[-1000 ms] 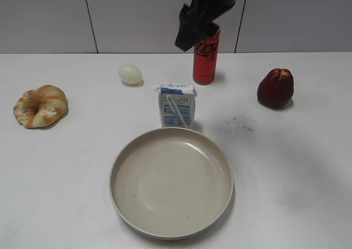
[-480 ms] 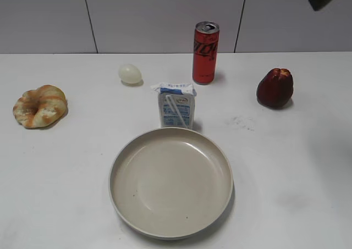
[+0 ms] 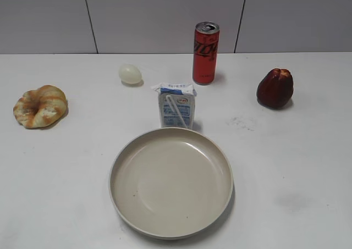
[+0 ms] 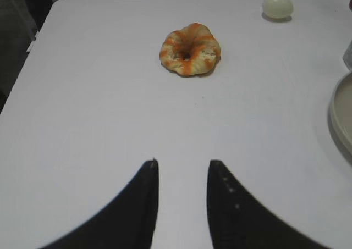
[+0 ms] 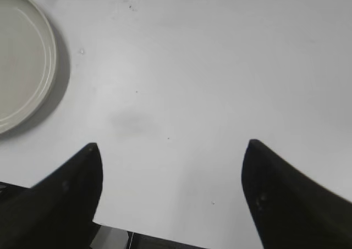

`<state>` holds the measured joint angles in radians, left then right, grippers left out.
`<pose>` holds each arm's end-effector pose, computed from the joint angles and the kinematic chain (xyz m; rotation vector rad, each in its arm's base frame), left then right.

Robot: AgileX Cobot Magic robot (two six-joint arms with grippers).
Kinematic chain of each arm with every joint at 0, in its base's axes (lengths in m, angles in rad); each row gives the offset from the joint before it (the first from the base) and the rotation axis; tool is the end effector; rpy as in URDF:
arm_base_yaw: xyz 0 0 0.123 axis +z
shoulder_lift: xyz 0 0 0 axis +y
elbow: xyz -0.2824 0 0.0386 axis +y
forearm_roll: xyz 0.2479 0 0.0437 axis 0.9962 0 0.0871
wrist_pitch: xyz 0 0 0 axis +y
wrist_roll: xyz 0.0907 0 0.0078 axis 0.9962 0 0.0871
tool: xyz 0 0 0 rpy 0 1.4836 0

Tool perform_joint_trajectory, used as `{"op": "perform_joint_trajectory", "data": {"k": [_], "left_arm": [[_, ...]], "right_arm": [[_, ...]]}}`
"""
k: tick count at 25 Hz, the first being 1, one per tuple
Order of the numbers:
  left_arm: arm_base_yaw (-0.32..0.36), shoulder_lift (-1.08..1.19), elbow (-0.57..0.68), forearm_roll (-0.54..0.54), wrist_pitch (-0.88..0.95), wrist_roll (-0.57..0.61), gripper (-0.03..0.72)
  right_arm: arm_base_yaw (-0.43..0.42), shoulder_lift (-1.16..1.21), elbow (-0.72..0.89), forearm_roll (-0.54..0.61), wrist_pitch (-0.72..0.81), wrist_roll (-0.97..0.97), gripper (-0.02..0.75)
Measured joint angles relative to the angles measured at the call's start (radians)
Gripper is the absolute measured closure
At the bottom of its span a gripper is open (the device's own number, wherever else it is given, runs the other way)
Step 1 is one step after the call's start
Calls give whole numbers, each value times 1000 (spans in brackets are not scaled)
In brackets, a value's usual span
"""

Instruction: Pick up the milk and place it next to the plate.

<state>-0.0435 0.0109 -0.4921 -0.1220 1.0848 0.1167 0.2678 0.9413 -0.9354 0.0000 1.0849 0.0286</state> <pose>-0.0041 -0.0096 0.2736 0.1727 2.0753 -0.1026 0.1561 0.0428 0.3394 -0.3076 2.5600 0.1110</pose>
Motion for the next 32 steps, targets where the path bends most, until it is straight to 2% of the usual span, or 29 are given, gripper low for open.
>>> {"op": "perform_joint_trajectory", "data": {"k": [5, 15, 22, 32], "left_arm": [[0, 0, 0, 0, 0, 0, 452], [0, 0, 0, 0, 0, 0, 452], [0, 0, 0, 0, 0, 0, 452], [0, 14, 0, 0, 0, 0, 452]], "right_arm": [[0, -272, 229, 0, -40, -5, 145], [0, -758, 480, 0, -65, -47, 145], [0, -836, 519, 44, -133, -86, 145], [0, -836, 519, 73, -137, -124, 145]]}}
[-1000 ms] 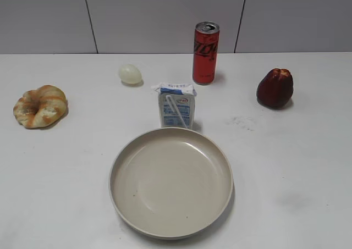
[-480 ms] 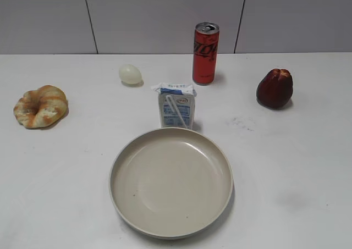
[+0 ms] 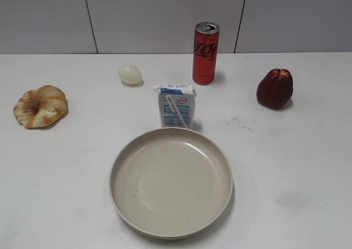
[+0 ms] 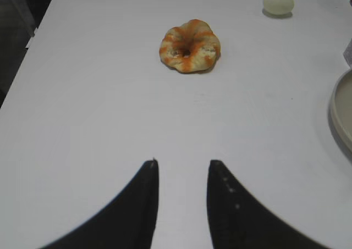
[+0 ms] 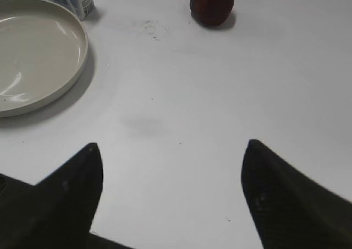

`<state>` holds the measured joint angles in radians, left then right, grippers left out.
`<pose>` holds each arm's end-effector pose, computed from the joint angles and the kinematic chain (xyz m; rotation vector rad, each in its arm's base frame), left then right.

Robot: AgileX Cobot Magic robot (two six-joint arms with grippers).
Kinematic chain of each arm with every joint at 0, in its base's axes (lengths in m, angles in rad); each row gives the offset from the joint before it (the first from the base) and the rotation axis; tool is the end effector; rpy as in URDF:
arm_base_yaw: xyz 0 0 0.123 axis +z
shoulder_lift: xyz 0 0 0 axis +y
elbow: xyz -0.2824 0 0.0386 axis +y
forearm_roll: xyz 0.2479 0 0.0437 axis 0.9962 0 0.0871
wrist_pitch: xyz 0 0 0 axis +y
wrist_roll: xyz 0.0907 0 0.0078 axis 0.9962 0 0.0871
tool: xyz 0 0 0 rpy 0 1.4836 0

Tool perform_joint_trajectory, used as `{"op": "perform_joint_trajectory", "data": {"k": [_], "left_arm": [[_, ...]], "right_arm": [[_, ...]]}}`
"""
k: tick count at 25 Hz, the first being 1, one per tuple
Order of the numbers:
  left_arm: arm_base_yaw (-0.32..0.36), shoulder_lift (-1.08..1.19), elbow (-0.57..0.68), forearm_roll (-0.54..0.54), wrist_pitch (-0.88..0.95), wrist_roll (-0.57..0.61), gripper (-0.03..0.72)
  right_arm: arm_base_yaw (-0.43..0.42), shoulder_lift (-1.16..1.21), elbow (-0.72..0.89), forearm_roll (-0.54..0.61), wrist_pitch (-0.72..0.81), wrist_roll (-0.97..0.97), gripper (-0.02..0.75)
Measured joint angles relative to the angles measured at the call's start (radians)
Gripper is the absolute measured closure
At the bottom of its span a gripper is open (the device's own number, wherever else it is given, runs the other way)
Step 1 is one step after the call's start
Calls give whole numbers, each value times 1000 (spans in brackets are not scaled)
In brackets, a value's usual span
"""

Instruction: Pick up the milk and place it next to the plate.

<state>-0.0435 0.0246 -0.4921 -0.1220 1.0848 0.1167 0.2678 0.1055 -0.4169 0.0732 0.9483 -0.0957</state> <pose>-0.0020 -0.0097 0.2736 0.1728 2.0890 -0.1034 0.0210 0.0114 0.2612 -0.3741 2.0908 0.1905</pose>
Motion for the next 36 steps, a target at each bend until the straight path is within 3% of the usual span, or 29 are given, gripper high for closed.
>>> {"op": "perform_joint_trajectory", "data": {"k": [8, 16, 19, 32, 36], "left_arm": [[0, 0, 0, 0, 0, 0, 451], [0, 0, 0, 0, 0, 0, 452], [0, 0, 0, 0, 0, 0, 452], [0, 0, 0, 0, 0, 0, 456], [52, 16, 0, 0, 0, 0, 456]], "right_arm": [[-13, -16, 0, 1, -1, -1, 145], [-213, -106, 0, 2, -4, -1, 145], [-251, -109, 0, 2, -4, -2, 145], [-256, -110, 0, 2, -4, -2, 146], [-256, -110, 0, 2, -4, -2, 146]]}}
